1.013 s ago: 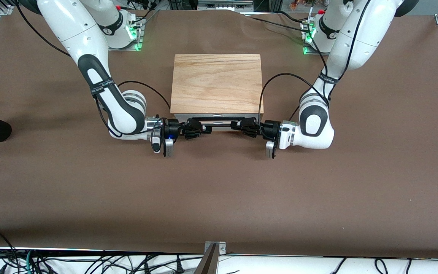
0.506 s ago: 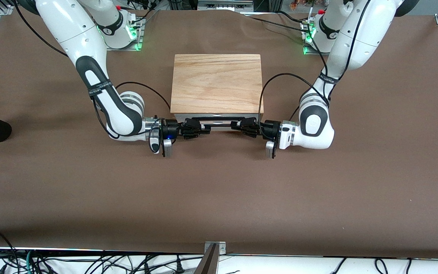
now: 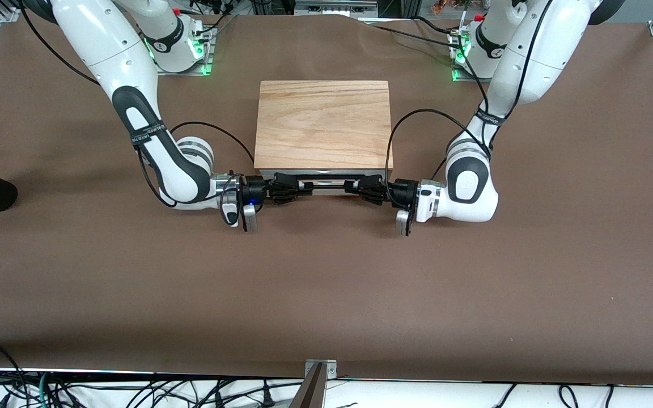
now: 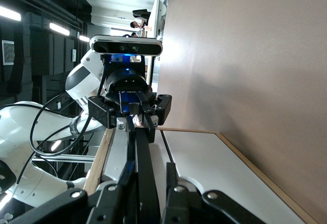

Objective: Pull top drawer with both arms simultaneously

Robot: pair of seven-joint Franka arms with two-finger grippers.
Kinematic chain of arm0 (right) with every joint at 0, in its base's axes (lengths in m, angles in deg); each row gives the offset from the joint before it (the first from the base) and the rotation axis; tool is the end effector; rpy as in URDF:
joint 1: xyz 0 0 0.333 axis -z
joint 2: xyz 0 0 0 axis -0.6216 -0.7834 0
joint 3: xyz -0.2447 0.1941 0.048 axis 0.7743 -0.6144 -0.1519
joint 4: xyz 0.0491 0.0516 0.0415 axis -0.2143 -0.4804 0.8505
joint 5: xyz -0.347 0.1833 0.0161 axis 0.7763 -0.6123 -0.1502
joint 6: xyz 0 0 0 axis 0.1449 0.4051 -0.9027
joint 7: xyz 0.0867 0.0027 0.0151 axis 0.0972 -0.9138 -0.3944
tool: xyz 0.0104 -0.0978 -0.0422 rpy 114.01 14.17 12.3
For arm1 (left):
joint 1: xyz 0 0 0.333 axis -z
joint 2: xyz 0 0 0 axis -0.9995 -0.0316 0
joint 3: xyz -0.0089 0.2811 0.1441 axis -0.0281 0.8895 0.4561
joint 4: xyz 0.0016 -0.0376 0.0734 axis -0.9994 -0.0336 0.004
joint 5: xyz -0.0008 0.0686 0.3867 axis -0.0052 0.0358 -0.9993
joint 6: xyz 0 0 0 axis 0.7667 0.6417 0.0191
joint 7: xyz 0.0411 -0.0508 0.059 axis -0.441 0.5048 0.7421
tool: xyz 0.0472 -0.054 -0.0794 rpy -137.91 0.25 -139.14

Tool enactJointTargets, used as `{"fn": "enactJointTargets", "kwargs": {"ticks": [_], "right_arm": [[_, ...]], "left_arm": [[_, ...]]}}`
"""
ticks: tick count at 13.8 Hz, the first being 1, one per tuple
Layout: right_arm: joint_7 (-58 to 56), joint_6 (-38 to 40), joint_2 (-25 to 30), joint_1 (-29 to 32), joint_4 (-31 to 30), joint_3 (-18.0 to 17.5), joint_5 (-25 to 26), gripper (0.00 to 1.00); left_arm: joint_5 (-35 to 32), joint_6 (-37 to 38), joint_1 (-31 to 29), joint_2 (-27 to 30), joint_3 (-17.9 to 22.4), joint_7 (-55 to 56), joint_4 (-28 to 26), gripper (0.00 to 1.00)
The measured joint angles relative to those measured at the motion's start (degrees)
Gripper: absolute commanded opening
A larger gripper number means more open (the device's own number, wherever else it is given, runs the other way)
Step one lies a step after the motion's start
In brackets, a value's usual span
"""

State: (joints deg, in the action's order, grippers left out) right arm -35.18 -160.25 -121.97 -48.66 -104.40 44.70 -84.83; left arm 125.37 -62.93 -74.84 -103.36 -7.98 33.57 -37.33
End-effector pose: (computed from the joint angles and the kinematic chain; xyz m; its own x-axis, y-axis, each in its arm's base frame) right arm 0.5560 0.3140 0.1740 0.9843 0.1273 0.1222 0.1406 -0.1477 -0.9790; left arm 0.5683 -0.2943 0.1803 0.9778 -0.2011 0.0589 -0.0914 -0.1565 0.9834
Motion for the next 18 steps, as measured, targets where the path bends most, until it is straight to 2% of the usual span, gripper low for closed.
{"fn": "enactJointTargets", "kwargs": {"ticks": [2, 7, 12, 18], "right_arm": [[-0.4, 0.7, 0.0, 0.2, 0.1, 0.0, -0.1, 0.09], [-0.9, 1.0, -0.1, 0.3, 0.1, 0.0, -0.1, 0.02], [-0.9, 1.4, -1.2, 0.8, 1.7, 0.0, -0.1, 0.02], [1.5, 3.3, -8.1, 1.7, 11.5, 0.0, 0.2, 0.03]], "left_arm": [[0.0, 0.0, 0.0, 0.0, 0.0, -0.2, 0.0, 0.0], [0.0, 0.0, 0.0, 0.0, 0.0, -0.3, 0.1, 0.0], [0.0, -0.2, 0.0, -1.2, 0.1, -0.4, 2.3, 0.0], [0.0, -1.8, -0.4, -5.2, 0.4, 1.2, 9.7, 0.0]]}}
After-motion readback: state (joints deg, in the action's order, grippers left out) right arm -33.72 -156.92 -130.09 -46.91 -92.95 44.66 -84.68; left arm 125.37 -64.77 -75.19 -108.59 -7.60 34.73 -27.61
